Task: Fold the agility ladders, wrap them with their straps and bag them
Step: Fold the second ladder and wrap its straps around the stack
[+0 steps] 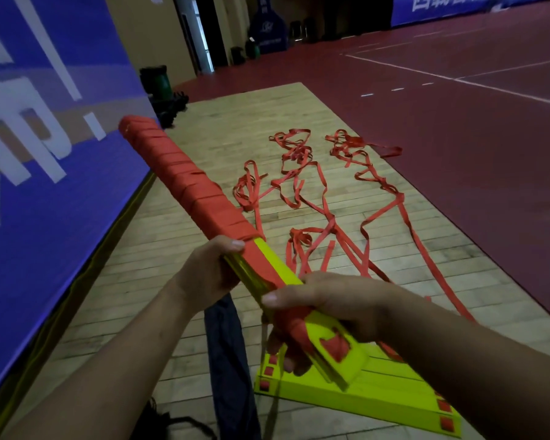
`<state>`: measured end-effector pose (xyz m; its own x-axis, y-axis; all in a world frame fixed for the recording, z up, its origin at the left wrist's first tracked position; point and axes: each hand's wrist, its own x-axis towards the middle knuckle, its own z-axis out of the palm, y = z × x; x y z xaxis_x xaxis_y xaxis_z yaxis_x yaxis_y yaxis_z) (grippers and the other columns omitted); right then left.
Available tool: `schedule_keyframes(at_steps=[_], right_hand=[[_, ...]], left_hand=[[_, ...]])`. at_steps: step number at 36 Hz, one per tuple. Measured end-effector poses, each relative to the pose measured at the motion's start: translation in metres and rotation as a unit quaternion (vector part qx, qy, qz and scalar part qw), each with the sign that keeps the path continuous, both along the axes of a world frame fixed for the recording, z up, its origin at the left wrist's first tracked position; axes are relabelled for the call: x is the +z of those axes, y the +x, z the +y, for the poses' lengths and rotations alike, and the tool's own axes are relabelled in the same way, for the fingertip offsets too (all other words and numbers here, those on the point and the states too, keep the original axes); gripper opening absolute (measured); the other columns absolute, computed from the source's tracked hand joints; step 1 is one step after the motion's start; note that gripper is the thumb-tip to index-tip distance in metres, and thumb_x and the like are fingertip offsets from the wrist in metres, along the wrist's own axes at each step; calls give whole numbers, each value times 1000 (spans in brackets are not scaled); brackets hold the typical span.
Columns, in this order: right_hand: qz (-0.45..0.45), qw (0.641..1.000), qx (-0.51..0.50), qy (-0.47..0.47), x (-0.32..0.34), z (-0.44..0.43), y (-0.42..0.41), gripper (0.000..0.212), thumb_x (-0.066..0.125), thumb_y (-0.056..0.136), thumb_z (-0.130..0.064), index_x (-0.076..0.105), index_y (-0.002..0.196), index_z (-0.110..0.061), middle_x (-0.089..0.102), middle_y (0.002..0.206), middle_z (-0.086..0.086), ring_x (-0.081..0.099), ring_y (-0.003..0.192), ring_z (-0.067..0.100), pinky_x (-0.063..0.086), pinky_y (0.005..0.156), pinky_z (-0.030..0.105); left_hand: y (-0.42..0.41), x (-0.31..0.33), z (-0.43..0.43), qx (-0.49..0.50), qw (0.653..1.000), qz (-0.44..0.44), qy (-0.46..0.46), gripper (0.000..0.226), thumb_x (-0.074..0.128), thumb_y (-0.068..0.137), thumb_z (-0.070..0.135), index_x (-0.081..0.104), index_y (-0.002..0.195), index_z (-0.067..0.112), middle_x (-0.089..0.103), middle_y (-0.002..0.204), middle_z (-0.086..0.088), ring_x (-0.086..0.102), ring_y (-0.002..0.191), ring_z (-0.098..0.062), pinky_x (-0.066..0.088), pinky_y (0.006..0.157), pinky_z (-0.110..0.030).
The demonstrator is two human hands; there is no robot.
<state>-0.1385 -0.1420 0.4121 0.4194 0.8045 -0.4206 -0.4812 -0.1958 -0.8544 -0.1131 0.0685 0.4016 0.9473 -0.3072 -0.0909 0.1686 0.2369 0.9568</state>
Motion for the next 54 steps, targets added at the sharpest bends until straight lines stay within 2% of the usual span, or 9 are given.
schedule_keyframes(at_steps=[10,14,18,24,30,34,36,41,54], right_hand=[[-297,926,-161,-168,21,7,-4,40,81,79,-37,70,94,-2,75,85,19,75,75,35,61,75,55],[-463,800,-197,-329,17,2,5,34,77,79,-42,61,73,-13,64,62,4,61,51,16,55,52,37],[-588,654,-180,-440,9,3,1,38,65,87,-50,52,101,-18,52,77,-5,55,68,18,41,53,30],[-662,607,-177,-403,-1,15,-9,42,38,95,-65,35,101,-23,46,74,-8,50,61,9,43,55,25],[-534,754,-270,-272,0,19,-1,46,46,93,-64,54,101,-20,63,81,-5,62,69,12,53,60,34],[-201,954,-200,-98,12,6,11,40,70,90,-43,65,102,-5,77,84,9,74,69,20,62,62,31],[-56,994,-93,2,9,0,11,42,72,89,-34,63,111,0,75,97,18,73,82,33,62,76,43],[29,997,-14,73,-2,6,3,27,65,88,-25,64,105,-5,68,90,17,68,71,28,58,67,37],[-353,878,-224,-235,4,15,4,29,76,86,-36,56,94,-17,68,82,5,69,65,15,62,63,32]], left_hand=[[7,6,9,-64,992,34,100,96,78,64,70,53,134,10,68,121,-20,67,111,-34,58,87,-41],[1,6,-8,-33,952,24,303,82,40,82,75,60,111,1,64,74,-16,68,69,-29,55,79,-45],[0,10,-35,21,972,-8,234,69,51,72,70,56,102,8,51,57,-3,54,50,-19,51,60,-31],[0,1,-43,156,968,-22,196,68,74,58,63,64,94,6,56,69,-6,55,61,-19,47,58,-27],[6,10,-19,156,980,-42,119,44,80,55,43,69,86,14,61,81,-10,59,76,-27,49,67,-36],[1,15,-6,70,990,-67,100,33,72,56,33,65,79,11,55,75,-12,54,71,-30,47,62,-37],[-2,15,-3,14,995,-71,71,24,71,59,29,67,76,12,56,79,-16,51,78,-35,43,74,-44],[-1,12,3,-78,994,-61,40,51,87,50,38,69,86,6,67,74,-9,65,70,-26,51,70,-36],[3,14,-21,35,971,28,237,67,66,76,66,59,122,18,74,111,-11,73,100,-29,56,93,-49]])
